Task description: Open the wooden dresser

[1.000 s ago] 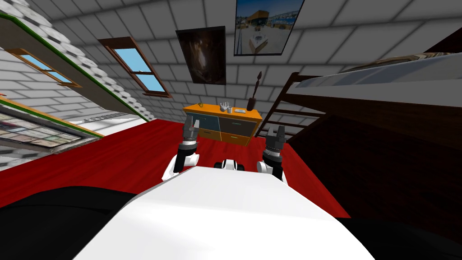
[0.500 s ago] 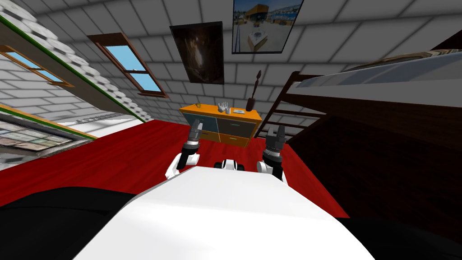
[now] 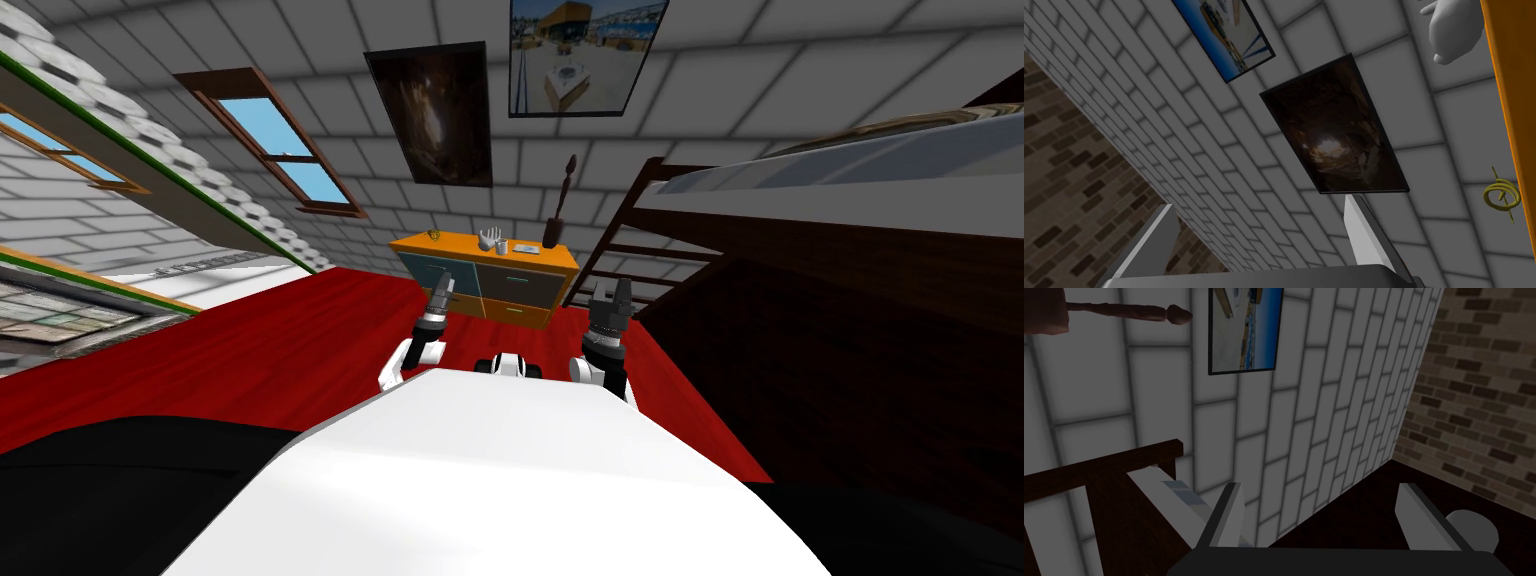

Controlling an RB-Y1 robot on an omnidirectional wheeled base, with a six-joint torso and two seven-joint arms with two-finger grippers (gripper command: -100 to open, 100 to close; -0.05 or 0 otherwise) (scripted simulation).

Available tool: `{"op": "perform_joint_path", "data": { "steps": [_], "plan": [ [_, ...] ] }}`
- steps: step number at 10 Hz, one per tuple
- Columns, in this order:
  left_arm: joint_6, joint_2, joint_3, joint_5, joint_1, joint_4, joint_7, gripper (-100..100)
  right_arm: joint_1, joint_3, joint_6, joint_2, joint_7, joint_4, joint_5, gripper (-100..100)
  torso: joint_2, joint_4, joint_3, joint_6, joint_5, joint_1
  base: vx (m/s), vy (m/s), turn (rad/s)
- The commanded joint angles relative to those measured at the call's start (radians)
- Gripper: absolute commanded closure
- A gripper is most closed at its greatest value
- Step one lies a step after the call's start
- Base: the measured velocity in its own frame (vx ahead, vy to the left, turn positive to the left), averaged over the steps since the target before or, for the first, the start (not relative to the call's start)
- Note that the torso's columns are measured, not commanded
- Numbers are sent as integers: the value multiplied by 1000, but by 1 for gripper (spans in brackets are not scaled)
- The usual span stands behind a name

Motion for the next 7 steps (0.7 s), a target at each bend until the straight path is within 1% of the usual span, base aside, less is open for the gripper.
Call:
{"op": "perform_joint_path", "data": {
  "steps": [1,2,3,4,5,7],
  "plan": [
    [-6,3,-3,-10,-21,69,-9,-100,0,0,0,0,0,0,0,0,3,1,2,0,0,0,70,-42,-10],
    [-6,3,-3,-10,-21,73,-9,-100,0,0,0,0,0,0,0,0,4,1,3,0,0,0,52,-30,-11],
    [-11,4,-4,-15,-32,110,-14,-100,0,0,0,0,0,0,0,0,5,1,3,0,0,1,66,-34,-16],
    [-11,4,-4,-15,-32,112,-14,-100,0,0,0,0,0,0,0,0,3,1,2,0,0,0,57,-20,-6],
    [-16,4,-6,-21,-43,149,-19,-100,0,0,0,0,0,0,0,0,3,1,2,0,0,1,68,-24,-15],
    [-25,1,-10,-34,-66,215,-30,-100,0,0,0,0,0,0,0,0,0,0,0,0,0,-1,118,-45,-27]
  ]
}}
